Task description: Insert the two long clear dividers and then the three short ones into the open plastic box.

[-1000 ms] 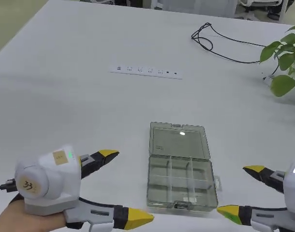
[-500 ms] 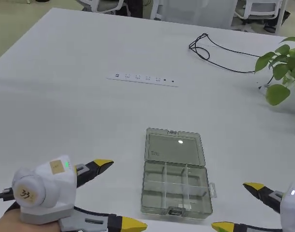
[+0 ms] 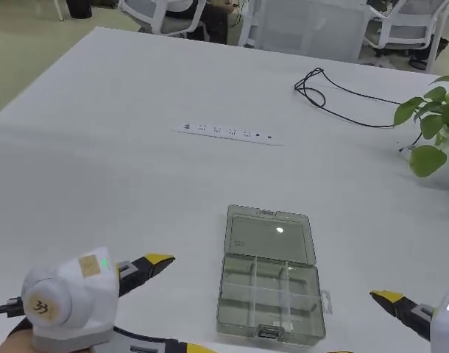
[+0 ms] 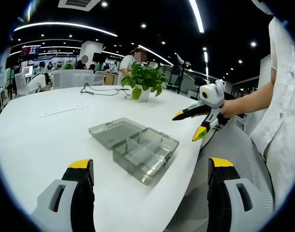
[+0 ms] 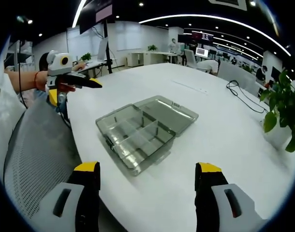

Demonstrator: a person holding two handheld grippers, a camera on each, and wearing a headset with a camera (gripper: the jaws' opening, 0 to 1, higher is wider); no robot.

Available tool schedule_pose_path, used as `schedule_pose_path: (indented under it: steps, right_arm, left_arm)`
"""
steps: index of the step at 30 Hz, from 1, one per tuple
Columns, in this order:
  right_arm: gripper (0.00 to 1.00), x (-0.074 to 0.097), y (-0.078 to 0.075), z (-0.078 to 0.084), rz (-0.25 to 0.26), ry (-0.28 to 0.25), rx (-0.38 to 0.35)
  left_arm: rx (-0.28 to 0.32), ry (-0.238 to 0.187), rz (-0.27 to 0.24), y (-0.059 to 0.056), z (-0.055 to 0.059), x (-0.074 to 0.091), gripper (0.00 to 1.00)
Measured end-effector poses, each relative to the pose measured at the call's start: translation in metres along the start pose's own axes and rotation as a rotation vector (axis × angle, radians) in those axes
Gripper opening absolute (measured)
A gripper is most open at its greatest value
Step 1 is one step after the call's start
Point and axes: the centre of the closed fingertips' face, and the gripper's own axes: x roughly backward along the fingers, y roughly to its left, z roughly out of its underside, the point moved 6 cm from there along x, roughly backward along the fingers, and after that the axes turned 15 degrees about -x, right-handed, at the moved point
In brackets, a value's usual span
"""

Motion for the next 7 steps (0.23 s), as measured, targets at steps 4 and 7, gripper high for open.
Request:
schedule_pose_path:
  steps: [4,7]
  right_arm:
    - [0.81,0.0007,0.0028,0.0001,-0.004,-0.003,0.000]
    - [0.81,0.0016,0.0046,-0.0001,-0.005,-0.005,0.003]
  left_arm:
    - [-0.001,0.003,0.002,-0.0022,0.0009,0.0016,1.00]
    - [-0.005,0.006,0.005,-0.0033,0.0013,0.0024,1.00]
